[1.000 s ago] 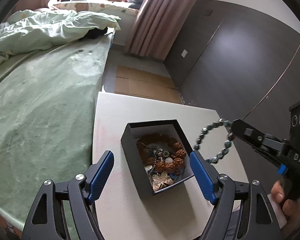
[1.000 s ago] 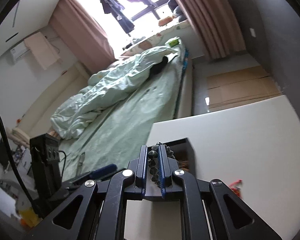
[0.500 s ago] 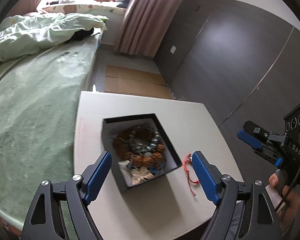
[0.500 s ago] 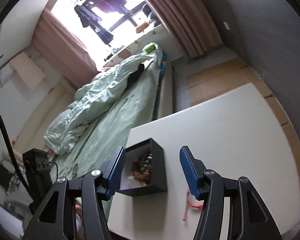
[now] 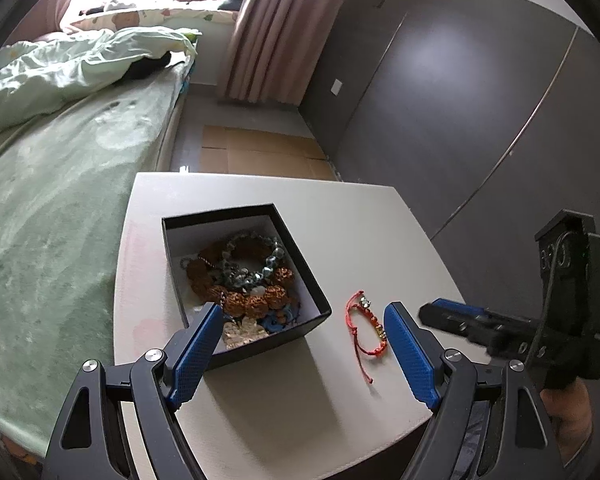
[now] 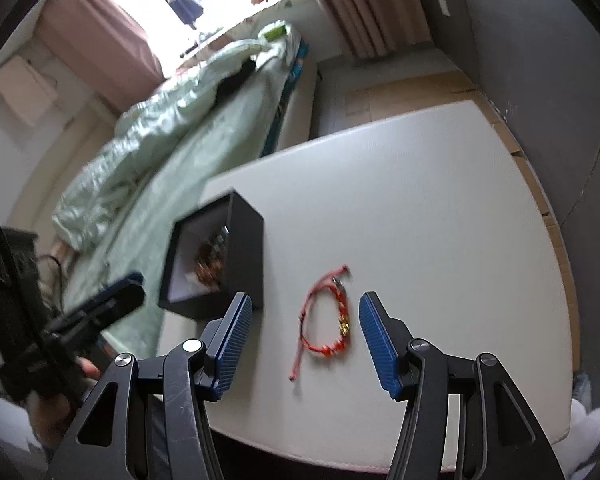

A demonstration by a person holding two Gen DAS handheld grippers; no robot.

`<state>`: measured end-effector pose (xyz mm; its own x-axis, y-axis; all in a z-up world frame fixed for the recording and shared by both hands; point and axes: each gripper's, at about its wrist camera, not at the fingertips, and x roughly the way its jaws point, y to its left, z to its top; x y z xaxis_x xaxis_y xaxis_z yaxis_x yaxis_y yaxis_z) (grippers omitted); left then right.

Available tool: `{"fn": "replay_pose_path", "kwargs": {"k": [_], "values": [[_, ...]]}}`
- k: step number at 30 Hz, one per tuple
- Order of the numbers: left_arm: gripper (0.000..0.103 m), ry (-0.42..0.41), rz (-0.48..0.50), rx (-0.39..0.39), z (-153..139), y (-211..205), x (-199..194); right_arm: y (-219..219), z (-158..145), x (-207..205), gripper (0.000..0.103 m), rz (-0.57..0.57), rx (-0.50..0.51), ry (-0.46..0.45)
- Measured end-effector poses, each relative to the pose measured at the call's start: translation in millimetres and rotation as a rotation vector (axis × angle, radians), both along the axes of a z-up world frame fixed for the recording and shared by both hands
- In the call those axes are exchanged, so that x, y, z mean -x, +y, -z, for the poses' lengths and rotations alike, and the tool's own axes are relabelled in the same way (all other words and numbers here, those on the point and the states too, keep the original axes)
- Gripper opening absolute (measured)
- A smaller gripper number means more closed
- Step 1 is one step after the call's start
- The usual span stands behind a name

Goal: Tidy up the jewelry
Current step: 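Grasp the red-string bracelet with the right gripper and lift it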

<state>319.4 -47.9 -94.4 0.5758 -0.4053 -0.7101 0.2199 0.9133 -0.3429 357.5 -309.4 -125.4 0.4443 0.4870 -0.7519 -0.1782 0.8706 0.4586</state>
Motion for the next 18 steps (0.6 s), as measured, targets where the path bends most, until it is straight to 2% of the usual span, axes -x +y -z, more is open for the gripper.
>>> {"fn": "replay_pose_path", "kwargs": {"k": [9, 14, 18], "values": [[0.083, 0.020, -0.049, -0.013, 11, -3, 16, 10, 23, 1, 0.051, -0.017, 0.101, 0.018], [0.083, 0.021, -0.080, 0.002, 18, -2, 24, 12, 33, -2, 0.043, -0.034, 0.141, 0.032], [0.083, 0.028, -0.104, 0.005, 26, -1, 25, 23, 43, -6, 0.041, -0.074, 0.218, 0.024]]}}
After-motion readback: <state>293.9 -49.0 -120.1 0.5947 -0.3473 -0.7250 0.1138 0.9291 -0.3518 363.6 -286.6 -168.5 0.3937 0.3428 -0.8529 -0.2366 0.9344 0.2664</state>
